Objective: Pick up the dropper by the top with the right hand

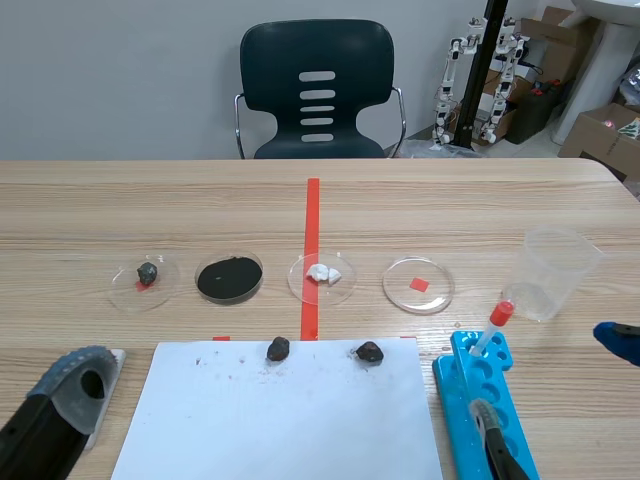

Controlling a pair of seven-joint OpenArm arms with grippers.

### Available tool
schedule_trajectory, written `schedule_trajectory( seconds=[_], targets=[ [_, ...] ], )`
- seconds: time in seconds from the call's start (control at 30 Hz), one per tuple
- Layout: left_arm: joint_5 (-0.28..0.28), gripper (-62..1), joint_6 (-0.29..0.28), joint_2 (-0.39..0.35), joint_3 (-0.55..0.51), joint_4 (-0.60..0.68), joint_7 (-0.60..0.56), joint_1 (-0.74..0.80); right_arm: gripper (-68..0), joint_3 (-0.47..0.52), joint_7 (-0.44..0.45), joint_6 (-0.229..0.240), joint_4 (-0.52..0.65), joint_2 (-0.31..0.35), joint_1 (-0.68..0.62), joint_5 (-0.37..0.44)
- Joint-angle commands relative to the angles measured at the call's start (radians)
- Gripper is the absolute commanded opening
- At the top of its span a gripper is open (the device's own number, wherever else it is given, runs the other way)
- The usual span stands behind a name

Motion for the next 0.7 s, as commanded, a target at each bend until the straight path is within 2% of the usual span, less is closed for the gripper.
schedule_trajectory(
  seconds=[0.0, 0.2, 0.4, 0.6, 0.67],
  targets=[
    [-0.006, 1.4, -0.003, 0.005, -0.001, 0.019, -0.013, 0.005, -2.5, 0.006, 0.044, -0.003, -0.016, 0.006, 0.032, 0.007],
    [-0.006, 1.4, -0.003, 0.005, -0.001, 0.019, -0.013, 0.005, -2.5, 0.006, 0.089, 0.006, -0.11, 0.006, 0.136, 0.007],
    [-0.006, 1.4, -0.003, 0.005, -0.001, 0.019, -0.013, 0.005, -2.4, 0.006, 0.068, 0.035, -0.145, 0.006, 0.232, -0.002],
    [-0.006, 1.4, -0.003, 0.005, -0.001, 0.019, -0.013, 0.005, -2.4, 0.005, 0.063, 0.036, -0.195, 0.005, 0.319, -0.01],
    [-0.006, 1.4, -0.003, 0.005, -0.001, 0.019, -0.013, 0.005, -2.4, 0.005, 0.061, 0.069, -0.213, 0.005, 0.347, -0.018]
  ],
)
